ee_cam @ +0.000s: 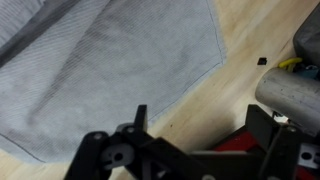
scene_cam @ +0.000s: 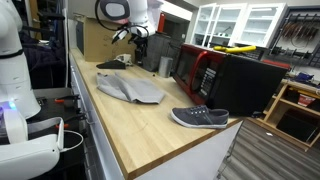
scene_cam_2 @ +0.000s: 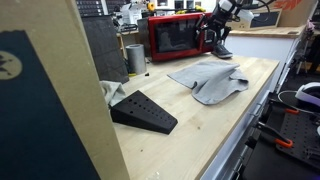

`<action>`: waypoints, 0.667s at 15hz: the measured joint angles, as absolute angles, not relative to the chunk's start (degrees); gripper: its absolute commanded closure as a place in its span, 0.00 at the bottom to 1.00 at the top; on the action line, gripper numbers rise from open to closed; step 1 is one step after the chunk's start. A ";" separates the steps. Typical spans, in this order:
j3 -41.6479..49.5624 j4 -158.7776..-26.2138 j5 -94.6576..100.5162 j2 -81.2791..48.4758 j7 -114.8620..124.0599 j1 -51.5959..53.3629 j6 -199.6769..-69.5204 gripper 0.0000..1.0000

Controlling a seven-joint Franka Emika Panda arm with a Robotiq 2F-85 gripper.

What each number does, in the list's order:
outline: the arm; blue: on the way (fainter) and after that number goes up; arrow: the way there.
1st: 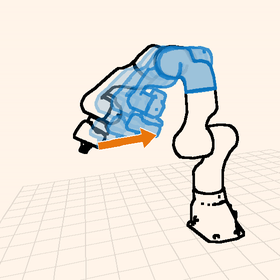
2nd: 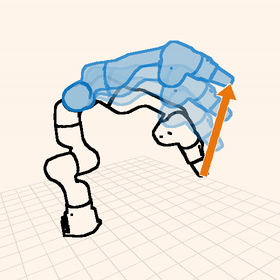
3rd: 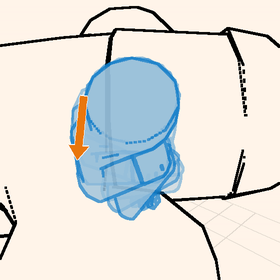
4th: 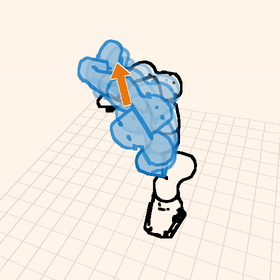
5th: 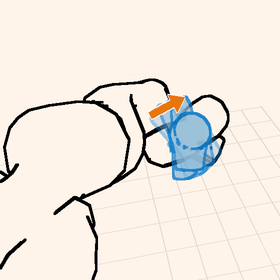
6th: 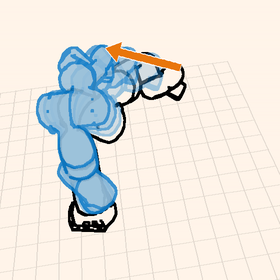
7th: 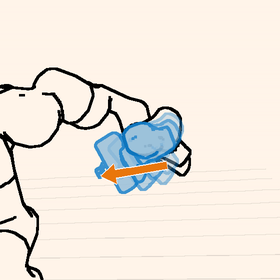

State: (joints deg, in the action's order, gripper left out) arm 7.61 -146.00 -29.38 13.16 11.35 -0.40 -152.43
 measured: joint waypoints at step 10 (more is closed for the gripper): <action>6.53 -144.92 -32.97 6.71 10.66 0.39 -154.53 0.34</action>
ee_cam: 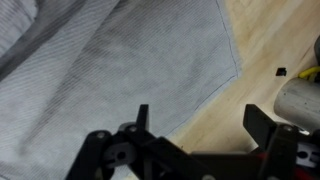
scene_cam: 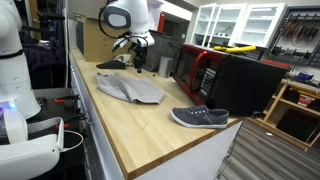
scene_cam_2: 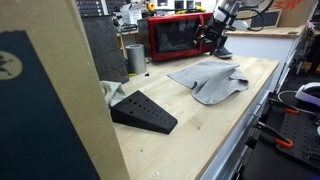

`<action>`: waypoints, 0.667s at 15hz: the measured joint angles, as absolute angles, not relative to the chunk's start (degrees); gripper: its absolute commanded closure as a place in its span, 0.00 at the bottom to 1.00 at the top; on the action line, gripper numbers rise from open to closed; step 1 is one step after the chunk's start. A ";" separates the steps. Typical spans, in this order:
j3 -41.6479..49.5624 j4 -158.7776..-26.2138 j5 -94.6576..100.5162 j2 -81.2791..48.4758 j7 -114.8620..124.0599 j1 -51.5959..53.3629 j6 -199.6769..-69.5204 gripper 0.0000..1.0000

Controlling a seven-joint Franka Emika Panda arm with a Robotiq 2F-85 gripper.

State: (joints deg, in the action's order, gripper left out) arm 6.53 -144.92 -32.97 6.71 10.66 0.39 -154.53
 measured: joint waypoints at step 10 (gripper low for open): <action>2.87 -130.47 -37.90 -13.27 9.27 2.23 -158.46 1.00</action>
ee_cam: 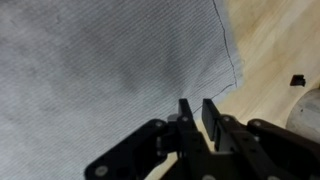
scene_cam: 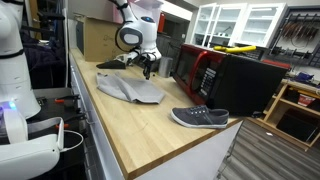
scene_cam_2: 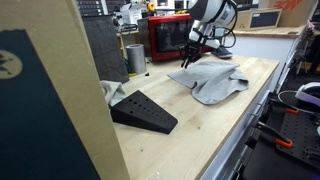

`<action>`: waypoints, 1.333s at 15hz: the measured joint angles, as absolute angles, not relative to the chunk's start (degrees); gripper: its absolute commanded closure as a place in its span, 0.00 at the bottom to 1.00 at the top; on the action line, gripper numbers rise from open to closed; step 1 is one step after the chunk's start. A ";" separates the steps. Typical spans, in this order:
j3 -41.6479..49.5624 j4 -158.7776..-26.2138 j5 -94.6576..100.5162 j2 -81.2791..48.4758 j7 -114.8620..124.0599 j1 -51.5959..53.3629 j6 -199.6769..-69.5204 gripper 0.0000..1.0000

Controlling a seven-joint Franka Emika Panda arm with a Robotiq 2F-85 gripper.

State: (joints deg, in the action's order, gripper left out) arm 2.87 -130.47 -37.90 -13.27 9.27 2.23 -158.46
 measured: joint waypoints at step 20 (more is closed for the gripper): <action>-6.30 -121.05 -38.19 -23.08 10.84 -1.72 -157.67 1.00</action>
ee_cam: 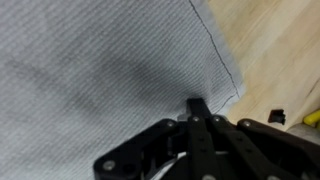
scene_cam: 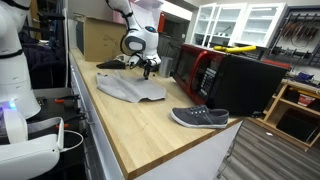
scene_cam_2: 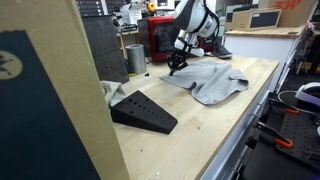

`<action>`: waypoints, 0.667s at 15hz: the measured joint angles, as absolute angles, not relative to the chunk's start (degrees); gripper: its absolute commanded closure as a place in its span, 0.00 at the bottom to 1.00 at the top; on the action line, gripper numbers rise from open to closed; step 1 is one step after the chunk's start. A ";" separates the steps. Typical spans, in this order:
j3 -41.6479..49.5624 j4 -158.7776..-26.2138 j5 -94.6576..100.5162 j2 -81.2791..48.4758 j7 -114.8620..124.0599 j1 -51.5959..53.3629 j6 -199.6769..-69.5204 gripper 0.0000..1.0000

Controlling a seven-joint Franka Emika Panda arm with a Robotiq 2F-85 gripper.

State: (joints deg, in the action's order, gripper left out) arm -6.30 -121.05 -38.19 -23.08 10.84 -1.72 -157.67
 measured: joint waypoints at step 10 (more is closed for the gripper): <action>-11.55 -112.44 -38.19 -29.08 7.77 -1.46 -154.51 1.00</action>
State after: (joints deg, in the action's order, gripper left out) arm -11.55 -112.44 -38.19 -29.08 7.77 -1.46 -154.51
